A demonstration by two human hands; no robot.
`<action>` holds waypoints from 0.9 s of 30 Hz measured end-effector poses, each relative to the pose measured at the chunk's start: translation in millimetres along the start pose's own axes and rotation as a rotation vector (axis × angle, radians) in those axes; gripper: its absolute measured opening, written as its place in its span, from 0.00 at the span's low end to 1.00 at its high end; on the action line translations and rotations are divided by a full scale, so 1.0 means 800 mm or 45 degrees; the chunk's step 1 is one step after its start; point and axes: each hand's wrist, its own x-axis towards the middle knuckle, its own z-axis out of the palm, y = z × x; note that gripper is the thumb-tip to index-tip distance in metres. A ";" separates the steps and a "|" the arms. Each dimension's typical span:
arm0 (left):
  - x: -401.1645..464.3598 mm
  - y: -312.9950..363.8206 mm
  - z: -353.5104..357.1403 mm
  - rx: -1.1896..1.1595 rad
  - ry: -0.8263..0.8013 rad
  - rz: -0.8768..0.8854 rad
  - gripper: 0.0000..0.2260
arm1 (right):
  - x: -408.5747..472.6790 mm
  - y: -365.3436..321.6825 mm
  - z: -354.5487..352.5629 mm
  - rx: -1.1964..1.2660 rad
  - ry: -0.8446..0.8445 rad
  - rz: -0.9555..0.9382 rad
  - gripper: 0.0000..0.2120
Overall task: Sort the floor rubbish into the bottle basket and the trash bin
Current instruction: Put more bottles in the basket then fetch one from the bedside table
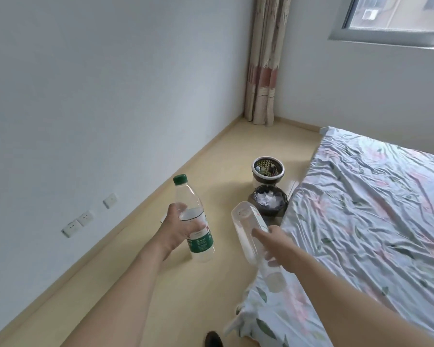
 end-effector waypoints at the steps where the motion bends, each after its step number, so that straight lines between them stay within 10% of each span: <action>1: 0.020 0.005 -0.008 0.005 -0.003 0.005 0.42 | 0.018 -0.010 0.008 0.059 0.015 0.043 0.26; 14: 0.334 0.104 -0.112 -0.011 0.025 0.101 0.32 | 0.252 -0.209 0.047 0.848 -0.288 0.423 0.27; 27: 0.643 0.236 -0.027 0.207 -0.400 0.238 0.35 | 0.404 -0.328 -0.077 1.122 -0.050 0.427 0.13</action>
